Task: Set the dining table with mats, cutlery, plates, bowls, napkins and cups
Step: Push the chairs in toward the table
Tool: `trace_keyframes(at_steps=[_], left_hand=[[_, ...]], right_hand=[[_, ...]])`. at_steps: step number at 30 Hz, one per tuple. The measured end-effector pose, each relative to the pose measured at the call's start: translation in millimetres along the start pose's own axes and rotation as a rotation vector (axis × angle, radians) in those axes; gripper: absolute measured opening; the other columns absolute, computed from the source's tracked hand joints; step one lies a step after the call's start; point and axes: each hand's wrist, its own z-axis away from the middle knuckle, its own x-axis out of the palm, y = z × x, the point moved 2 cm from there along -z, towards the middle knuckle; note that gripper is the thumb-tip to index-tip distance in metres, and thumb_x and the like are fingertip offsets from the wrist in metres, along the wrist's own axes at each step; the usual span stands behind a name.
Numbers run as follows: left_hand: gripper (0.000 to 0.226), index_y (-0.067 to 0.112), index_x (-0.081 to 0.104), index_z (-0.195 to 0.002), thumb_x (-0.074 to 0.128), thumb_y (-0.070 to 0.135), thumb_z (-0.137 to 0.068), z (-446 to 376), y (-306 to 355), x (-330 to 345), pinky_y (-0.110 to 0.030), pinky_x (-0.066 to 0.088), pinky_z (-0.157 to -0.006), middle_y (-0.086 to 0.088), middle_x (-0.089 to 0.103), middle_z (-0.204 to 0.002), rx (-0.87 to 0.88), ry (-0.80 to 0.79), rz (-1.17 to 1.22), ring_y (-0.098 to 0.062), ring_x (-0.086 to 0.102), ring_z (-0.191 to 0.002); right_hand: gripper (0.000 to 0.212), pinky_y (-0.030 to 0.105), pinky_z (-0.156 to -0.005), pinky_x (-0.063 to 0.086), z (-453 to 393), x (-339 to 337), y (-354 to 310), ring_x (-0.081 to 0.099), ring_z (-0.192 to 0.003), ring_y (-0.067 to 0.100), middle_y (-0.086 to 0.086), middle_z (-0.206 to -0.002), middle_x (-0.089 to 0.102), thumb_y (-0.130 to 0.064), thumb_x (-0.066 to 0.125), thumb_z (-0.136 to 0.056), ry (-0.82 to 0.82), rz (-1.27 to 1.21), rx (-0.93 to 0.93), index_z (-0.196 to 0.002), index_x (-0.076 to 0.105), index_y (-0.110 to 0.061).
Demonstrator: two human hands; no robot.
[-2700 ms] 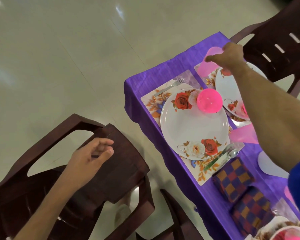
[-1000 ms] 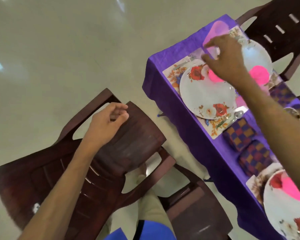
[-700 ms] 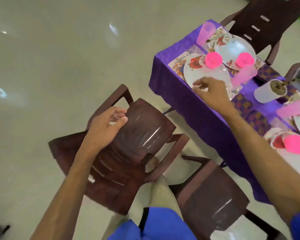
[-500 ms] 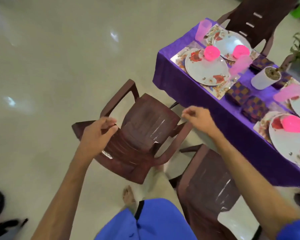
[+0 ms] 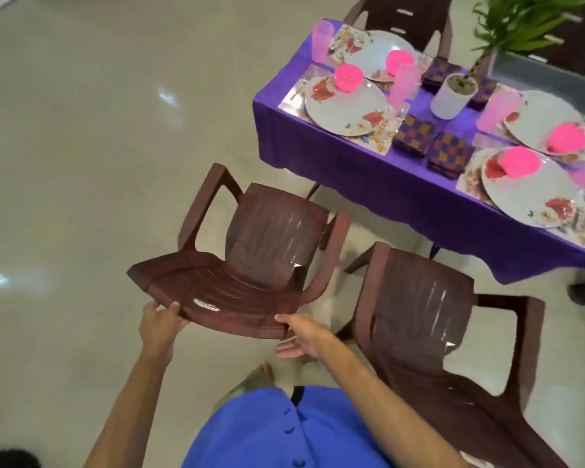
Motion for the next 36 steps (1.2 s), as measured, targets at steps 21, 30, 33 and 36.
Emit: trace_keyframes(at_steps=[21, 30, 33, 36], left_hand=[[0.040, -0.014, 0.047, -0.129, 0.068, 0.000, -0.099, -121.9, 82.0, -23.5, -0.033, 0.066, -0.069, -0.030, 0.069, -0.112, 0.031, -0.350, -0.061, -0.038, 0.074, -0.092], [0.029, -0.014, 0.063, -0.117, 0.074, 0.002, -0.095, -132.7, 85.1, -26.4, -0.028, 0.065, -0.071, -0.028, 0.072, -0.116, 0.044, -0.399, -0.161, -0.031, 0.077, -0.095], [0.030, -0.015, 0.063, -0.116, 0.074, 0.003, -0.095, -129.0, 82.8, -27.3, -0.029, 0.065, -0.073, -0.028, 0.072, -0.115, 0.050, -0.392, -0.168, -0.031, 0.076, -0.094], [0.028, -0.015, 0.064, -0.113, 0.074, 0.004, -0.095, -120.9, 78.0, -29.0, -0.030, 0.066, -0.074, -0.027, 0.072, -0.113, 0.049, -0.376, -0.187, -0.030, 0.076, -0.093]], right_hand=[[0.035, 0.021, -0.037, 0.037, -50.6, 101.4, -40.5, 0.055, -0.064, 0.018, 0.010, -0.086, 0.063, -0.013, 0.077, -0.085, 0.558, -0.693, -0.207, -0.113, 0.055, -0.010], [0.019, 0.023, -0.039, 0.037, -46.4, 100.0, -38.3, 0.051, -0.060, 0.014, 0.005, -0.076, 0.063, -0.012, 0.077, -0.087, 0.562, -0.652, -0.235, -0.097, 0.062, -0.011], [0.020, 0.021, -0.036, 0.036, -44.8, 98.8, -36.9, 0.048, -0.059, 0.014, 0.005, -0.080, 0.061, -0.014, 0.076, -0.088, 0.581, -0.625, -0.223, -0.097, 0.059, -0.011], [0.029, 0.020, -0.035, 0.033, -45.3, 93.7, -31.5, 0.044, -0.053, 0.013, 0.006, -0.082, 0.062, -0.017, 0.077, -0.088, 0.593, -0.594, -0.206, -0.110, 0.060, -0.009]])
